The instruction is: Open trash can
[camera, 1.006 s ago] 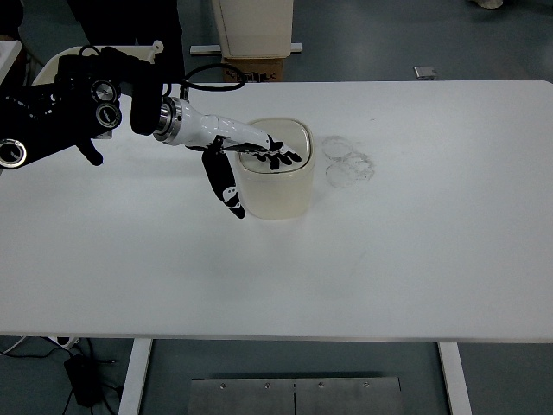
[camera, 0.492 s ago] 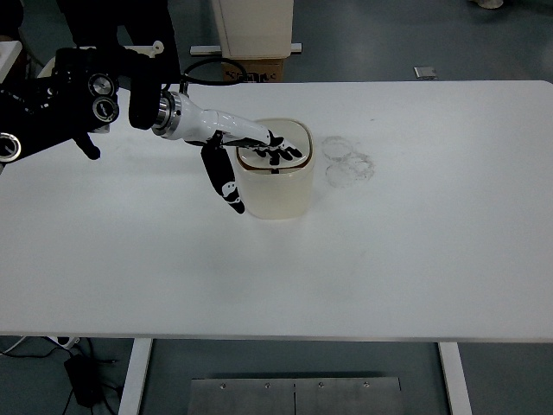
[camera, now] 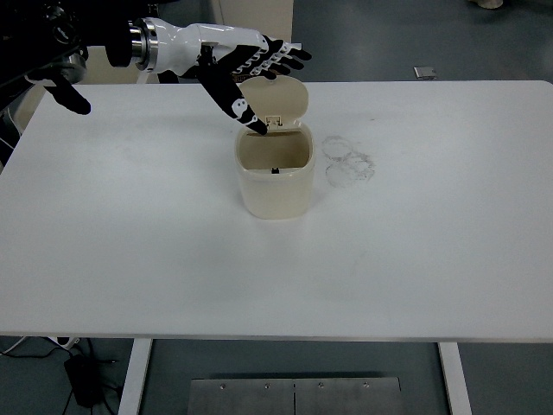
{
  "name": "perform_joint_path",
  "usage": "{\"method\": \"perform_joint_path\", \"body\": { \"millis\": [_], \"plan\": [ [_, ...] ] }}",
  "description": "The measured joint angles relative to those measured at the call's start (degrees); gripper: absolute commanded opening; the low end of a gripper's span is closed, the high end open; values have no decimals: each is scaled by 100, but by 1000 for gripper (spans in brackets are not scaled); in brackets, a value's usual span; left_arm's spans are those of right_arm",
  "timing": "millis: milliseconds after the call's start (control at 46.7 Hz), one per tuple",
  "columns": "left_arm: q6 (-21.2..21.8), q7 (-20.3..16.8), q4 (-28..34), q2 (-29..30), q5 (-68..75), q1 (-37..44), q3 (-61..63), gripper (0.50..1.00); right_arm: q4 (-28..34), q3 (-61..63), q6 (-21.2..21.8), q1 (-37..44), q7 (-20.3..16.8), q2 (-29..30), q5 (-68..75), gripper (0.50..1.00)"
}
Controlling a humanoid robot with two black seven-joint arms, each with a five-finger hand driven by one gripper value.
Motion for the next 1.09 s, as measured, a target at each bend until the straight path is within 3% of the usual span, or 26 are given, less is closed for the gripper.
{"method": "perform_joint_path", "body": {
  "millis": [257,621,1092],
  "plan": [
    [124,-35,654,21,-971,225,-403,1000,0,0,0,0,0,0,0,993],
    [728,-547,1661,-117,-2480,1103,-1546,1000,0,0,0,0,-1,0,0,993],
    [741,-725,2804,-915,-3750,2313,-2667,1000,0,0,0,0,0,0,0,993]
  ]
}}
